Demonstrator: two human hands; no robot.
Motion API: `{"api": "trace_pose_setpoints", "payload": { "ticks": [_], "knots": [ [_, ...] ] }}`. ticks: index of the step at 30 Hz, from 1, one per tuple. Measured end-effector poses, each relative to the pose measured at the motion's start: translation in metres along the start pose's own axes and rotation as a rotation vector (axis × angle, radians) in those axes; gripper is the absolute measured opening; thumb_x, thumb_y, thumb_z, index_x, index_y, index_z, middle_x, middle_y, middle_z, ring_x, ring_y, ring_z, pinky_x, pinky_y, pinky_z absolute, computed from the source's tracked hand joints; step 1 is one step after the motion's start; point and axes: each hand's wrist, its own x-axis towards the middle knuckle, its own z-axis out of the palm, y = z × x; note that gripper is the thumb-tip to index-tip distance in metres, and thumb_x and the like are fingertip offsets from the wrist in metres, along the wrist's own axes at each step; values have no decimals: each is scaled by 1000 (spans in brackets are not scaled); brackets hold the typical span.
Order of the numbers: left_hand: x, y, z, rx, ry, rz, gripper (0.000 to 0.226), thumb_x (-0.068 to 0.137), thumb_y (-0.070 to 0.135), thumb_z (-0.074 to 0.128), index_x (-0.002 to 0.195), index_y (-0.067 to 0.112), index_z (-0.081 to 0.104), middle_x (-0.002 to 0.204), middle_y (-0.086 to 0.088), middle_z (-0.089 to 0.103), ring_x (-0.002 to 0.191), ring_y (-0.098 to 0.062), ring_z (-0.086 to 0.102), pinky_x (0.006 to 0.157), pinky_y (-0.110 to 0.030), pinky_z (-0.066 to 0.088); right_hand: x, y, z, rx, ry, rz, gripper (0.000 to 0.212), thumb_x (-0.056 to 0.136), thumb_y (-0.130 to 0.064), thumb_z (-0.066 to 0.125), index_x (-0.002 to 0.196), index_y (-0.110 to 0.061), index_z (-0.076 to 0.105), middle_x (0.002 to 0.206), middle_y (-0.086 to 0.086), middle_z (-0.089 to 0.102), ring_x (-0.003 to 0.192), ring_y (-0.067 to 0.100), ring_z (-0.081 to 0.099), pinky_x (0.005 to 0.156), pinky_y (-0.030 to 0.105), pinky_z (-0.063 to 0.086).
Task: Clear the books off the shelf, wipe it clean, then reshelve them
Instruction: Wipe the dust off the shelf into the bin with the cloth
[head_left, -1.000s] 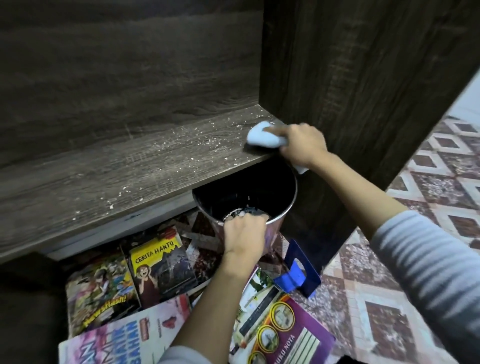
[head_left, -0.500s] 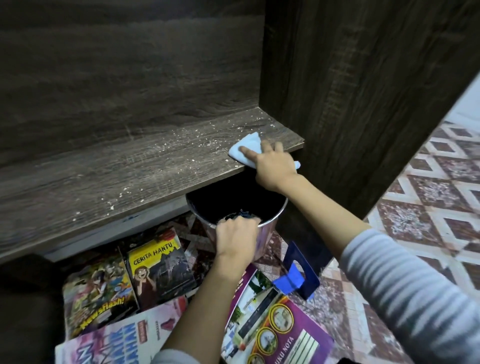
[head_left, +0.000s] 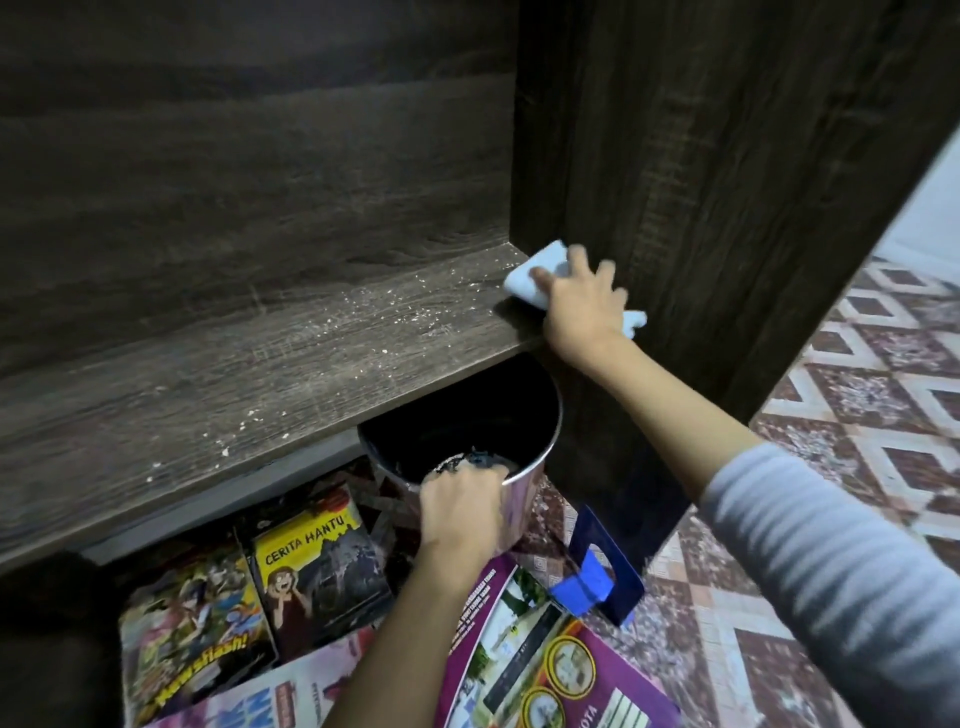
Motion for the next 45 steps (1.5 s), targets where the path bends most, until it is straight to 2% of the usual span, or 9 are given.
{"api": "trace_pose_setpoints", "payload": {
  "ticks": [5,13,27,31,34,37,39,42,45],
  "knots": [
    [8,7,4,4,-5,26,26,95,14,45,115,22,59,107,-5,67,103,-26,62,82,-30,44,34,0,17,-109,-104,158,39,96,-9,42,135,-8,46,144,11,25,123,37,31,97,44,36],
    [29,4,16,-24,-20,42,20,93,15,49,109,22,59,103,-4,68,99,-25,64,84,-31,44,61,-12,46,-142,-86,203,43,99,-10,36,141,-2,36,141,20,28,121,38,35,99,41,38],
    [56,7,32,20,-113,-24,28,93,18,50,121,23,54,113,-8,65,108,-25,61,89,-31,41,91,-31,41,-55,-219,-181,50,94,-11,45,143,-15,38,150,19,19,130,39,30,104,41,33],
    [62,9,28,-26,67,-31,21,82,30,67,103,25,67,87,-6,71,84,-19,68,76,-24,46,86,-23,31,109,-296,-278,49,90,-14,46,139,-21,46,147,15,31,131,37,36,107,40,34],
    [65,12,40,-52,-22,-10,25,97,21,46,118,22,60,102,-5,69,97,-21,65,83,-28,43,93,-20,27,34,-106,-190,46,92,-11,46,136,-21,48,141,13,32,125,38,36,98,44,37],
    [64,10,38,-82,88,5,25,50,26,89,67,19,72,53,-3,63,48,-16,62,50,-18,30,106,-22,32,-152,101,-110,38,96,-12,42,134,-15,48,144,12,28,124,38,32,91,46,36],
    [68,7,53,-136,144,36,36,24,20,89,40,14,57,33,-2,45,27,-15,46,46,-11,15,118,-24,41,-227,126,-152,36,98,-15,38,133,-12,48,143,11,30,124,38,33,87,46,36],
    [69,2,67,-120,272,80,34,65,24,69,37,13,53,34,1,42,26,-14,43,39,-9,25,134,-29,56,-319,96,-256,37,100,-16,34,134,-12,47,138,9,39,123,37,35,86,43,36],
    [69,-1,71,-142,281,102,21,59,20,67,41,15,58,34,2,44,26,-11,43,37,-10,32,144,-33,61,-371,24,-266,38,100,-19,33,136,-13,44,135,9,46,124,35,34,89,43,36]
  ]
}}
